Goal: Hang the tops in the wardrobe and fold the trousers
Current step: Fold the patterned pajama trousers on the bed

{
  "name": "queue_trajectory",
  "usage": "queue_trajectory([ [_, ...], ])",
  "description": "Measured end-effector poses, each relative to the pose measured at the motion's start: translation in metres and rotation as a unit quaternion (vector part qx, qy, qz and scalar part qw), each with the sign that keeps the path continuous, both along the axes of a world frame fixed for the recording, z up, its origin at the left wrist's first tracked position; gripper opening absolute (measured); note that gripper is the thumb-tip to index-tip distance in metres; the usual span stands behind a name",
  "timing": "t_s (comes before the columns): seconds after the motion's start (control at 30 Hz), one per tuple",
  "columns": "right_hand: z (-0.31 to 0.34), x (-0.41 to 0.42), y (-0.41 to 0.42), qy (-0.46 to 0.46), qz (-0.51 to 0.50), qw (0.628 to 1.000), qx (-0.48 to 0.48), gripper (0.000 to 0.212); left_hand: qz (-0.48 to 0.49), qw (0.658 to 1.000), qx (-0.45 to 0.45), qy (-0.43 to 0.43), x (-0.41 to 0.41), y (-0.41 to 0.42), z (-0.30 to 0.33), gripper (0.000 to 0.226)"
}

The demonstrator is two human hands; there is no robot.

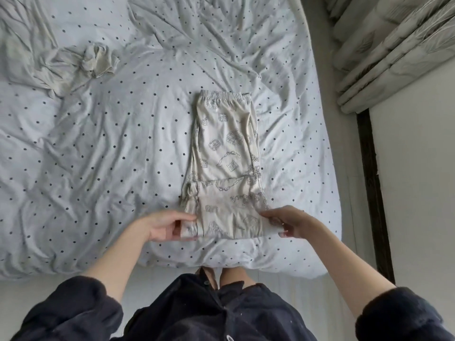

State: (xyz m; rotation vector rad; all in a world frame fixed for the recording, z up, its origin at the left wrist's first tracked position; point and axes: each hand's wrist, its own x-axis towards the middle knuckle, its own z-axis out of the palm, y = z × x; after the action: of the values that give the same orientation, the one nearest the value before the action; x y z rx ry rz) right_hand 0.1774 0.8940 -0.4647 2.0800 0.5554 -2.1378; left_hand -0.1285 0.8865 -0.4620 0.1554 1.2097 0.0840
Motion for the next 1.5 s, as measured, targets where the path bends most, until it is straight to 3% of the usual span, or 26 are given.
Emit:
queue_trajectory([
  [0.13, 0.024, -0.004, 0.061, 0.014, -0.063, 0.996, 0.057, 0.017, 0.109, 0.991, 0.066, 0.043, 0.007, 0.062, 0.020, 0.013],
  [0.27, 0.034, -0.010, 0.115, 0.073, -0.186, 0.963, 0.181, 0.024, 0.267, 0.944, 0.173, 0.092, 0.012, 0.115, 0.021, 0.027],
  [0.37, 0.012, -0.012, 0.130, -0.049, -0.100, 0.961, 0.254, 0.025, 0.228, 0.909, 0.227, 0.266, 0.021, 0.123, 0.007, 0.014],
  [0.43, -0.007, -0.011, 0.126, -0.083, -0.027, 0.964, 0.251, 0.036, 0.155, 0.908, 0.210, 0.327, 0.029, 0.111, -0.011, 0.010],
  [0.57, -0.031, -0.016, 0.112, -0.041, 0.006, 0.986, 0.164, 0.046, 0.068, 0.930, 0.157, 0.325, 0.037, 0.089, -0.035, 0.036],
  [0.87, -0.042, -0.018, 0.116, -0.014, -0.013, 0.984, 0.176, 0.024, 0.083, 0.931, 0.202, 0.293, 0.043, 0.093, -0.036, 0.011],
  [0.93, -0.037, -0.017, 0.112, -0.012, 0.005, 0.986, 0.165, 0.024, 0.074, 0.946, 0.168, 0.268, 0.038, 0.089, -0.036, 0.017],
  [1.07, -0.030, -0.008, 0.096, -0.022, 0.077, 0.989, 0.124, 0.028, -0.044, 0.970, 0.090, 0.222, 0.027, 0.069, -0.038, 0.032],
  [1.13, -0.027, -0.005, 0.093, -0.016, 0.075, 0.991, 0.113, 0.034, -0.036, 0.978, 0.080, 0.187, 0.025, 0.065, -0.036, 0.036],
  [1.2, -0.028, -0.007, 0.099, -0.022, 0.052, 0.989, 0.136, 0.028, -0.012, 0.973, 0.114, 0.200, 0.023, 0.068, -0.040, 0.034],
  [1.37, -0.032, -0.017, 0.131, -0.079, -0.006, 0.957, 0.279, 0.033, 0.030, 0.920, 0.238, 0.309, 0.025, 0.095, -0.049, 0.023],
  [1.43, -0.034, -0.022, 0.144, -0.090, 0.005, 0.941, 0.325, 0.037, 0.057, 0.910, 0.258, 0.320, 0.028, 0.109, -0.049, 0.033],
  [1.5, -0.035, -0.025, 0.158, -0.072, 0.007, 0.934, 0.351, 0.039, 0.061, 0.906, 0.268, 0.321, 0.027, 0.125, -0.051, 0.063],
])
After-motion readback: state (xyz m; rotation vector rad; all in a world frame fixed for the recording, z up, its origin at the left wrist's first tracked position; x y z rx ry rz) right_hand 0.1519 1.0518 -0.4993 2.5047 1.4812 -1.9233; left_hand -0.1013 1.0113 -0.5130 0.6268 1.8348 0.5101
